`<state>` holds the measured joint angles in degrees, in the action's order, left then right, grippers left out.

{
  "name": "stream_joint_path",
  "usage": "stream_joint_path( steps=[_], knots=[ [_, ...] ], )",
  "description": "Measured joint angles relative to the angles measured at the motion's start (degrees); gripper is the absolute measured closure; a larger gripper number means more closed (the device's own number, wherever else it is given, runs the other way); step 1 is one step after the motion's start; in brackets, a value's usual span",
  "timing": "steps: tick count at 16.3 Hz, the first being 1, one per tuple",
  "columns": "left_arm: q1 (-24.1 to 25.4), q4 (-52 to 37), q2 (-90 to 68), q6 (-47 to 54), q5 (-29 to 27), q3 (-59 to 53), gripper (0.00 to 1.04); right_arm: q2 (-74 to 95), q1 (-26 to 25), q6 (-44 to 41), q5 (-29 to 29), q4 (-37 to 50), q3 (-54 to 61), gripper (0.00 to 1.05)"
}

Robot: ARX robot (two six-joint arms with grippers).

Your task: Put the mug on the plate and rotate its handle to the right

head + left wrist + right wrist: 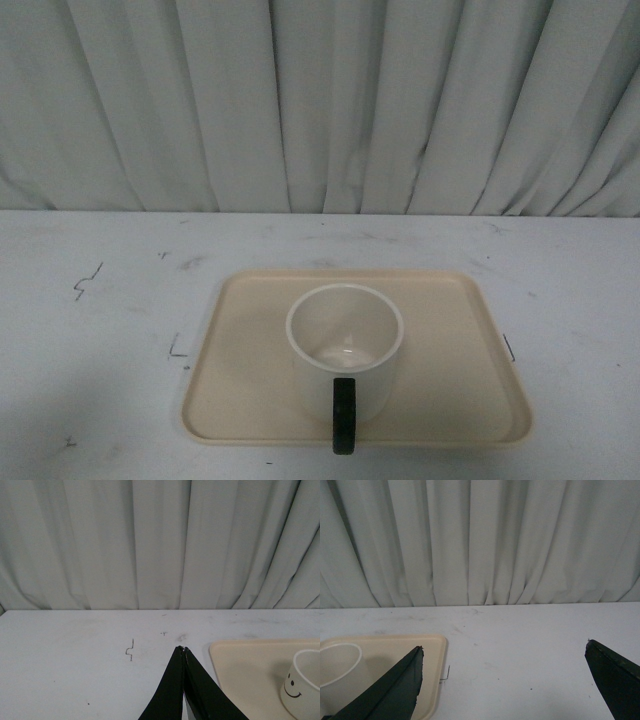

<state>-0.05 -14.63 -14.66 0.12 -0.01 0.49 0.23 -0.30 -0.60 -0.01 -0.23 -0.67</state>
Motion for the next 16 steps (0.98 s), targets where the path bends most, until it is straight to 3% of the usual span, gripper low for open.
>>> stream_joint_path(
  steps=[5, 7, 11, 13, 14, 15, 16],
  knots=[
    [0.0, 4.7, 4.8, 0.0, 0.0, 0.0, 1.03, 0.0, 0.0, 0.0, 0.0, 0.0, 0.0, 0.06],
    [0.0, 15.4, 13.7, 0.0, 0.0, 0.0, 1.03, 0.0, 0.0, 0.0, 0.0, 0.0, 0.0, 0.06],
    [0.0, 14.8, 14.2, -0.1, 0.0, 0.0, 1.02, 0.0, 0.0, 0.0, 0.0, 0.0, 0.0, 0.06],
    [0.0, 14.9, 14.2, -0.1, 0.0, 0.0, 0.78, 0.0, 0.0, 0.0, 0.0, 0.0, 0.0, 0.06],
    [0.0, 14.9, 14.2, -0.1, 0.0, 0.0, 0.66, 1.8, -1.9, 1.7, -6.3, -5.9, -1.8, 0.06],
    [0.0, 14.9, 14.2, -0.1, 0.3, 0.0, 0.55, 14.6, -7.6, 4.6, -20.6, -12.6, -7.0, 0.06],
    [0.0, 14.9, 14.2, -0.1, 0.0, 0.0, 0.37, 27.7, -5.1, 7.0, -29.5, -9.8, -12.3, 0.06]
  ],
)
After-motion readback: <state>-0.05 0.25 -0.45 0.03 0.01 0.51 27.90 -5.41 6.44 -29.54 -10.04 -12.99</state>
